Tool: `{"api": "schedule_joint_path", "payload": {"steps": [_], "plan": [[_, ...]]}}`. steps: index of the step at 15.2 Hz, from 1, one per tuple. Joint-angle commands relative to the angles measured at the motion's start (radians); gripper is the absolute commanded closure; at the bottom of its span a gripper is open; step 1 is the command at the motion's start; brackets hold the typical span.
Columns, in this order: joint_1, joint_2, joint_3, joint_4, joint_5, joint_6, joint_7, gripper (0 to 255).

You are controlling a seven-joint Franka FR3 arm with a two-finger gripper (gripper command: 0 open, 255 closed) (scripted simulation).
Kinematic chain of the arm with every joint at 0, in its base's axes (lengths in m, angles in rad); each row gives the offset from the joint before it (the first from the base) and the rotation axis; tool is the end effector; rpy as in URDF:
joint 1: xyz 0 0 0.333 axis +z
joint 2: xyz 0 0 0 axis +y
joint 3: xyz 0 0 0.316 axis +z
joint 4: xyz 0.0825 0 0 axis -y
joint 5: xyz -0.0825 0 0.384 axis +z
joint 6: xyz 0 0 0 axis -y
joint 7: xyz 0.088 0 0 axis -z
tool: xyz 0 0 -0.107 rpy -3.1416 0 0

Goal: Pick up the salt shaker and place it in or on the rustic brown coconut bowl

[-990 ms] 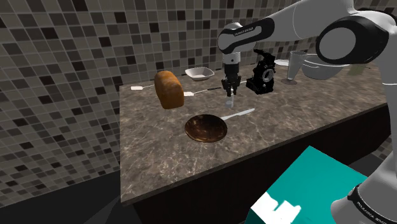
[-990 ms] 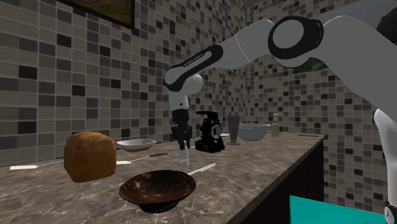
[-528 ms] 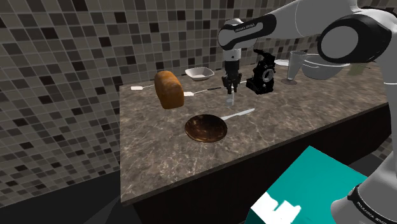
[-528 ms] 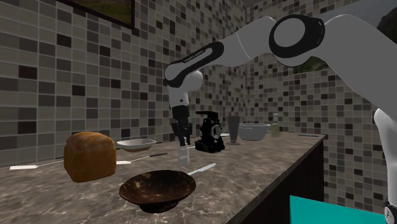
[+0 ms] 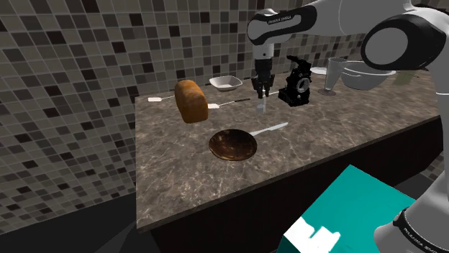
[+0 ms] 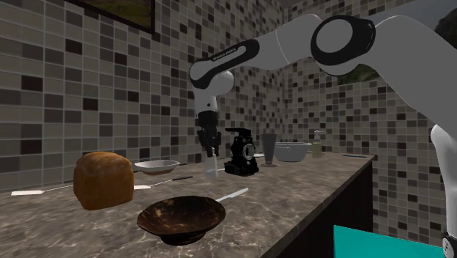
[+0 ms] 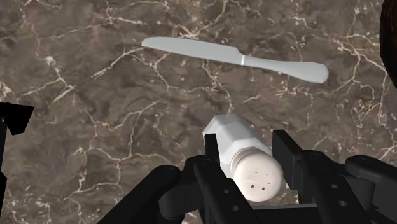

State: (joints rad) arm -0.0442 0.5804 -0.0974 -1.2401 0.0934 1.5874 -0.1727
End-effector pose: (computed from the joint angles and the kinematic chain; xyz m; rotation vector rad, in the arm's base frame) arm 0.6919 -0.0732 0.4139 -3.0491 -0.0433 0.3398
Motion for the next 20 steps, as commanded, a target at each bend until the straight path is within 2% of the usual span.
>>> {"api": "schedule_joint_path", "payload": {"steps": [1,12,16,20], "plan": [[-0.001,-0.001,0.000,0.027,0.000,-0.028,0.001,255],[-0.008,0.016,0.000,0.191,0.001,-0.175,0.009,255],[0.054,-0.094,0.017,0.031,0.000,-0.121,0.078,255],[0.113,-0.177,0.039,-0.079,0.002,-0.088,0.153,255]]}}
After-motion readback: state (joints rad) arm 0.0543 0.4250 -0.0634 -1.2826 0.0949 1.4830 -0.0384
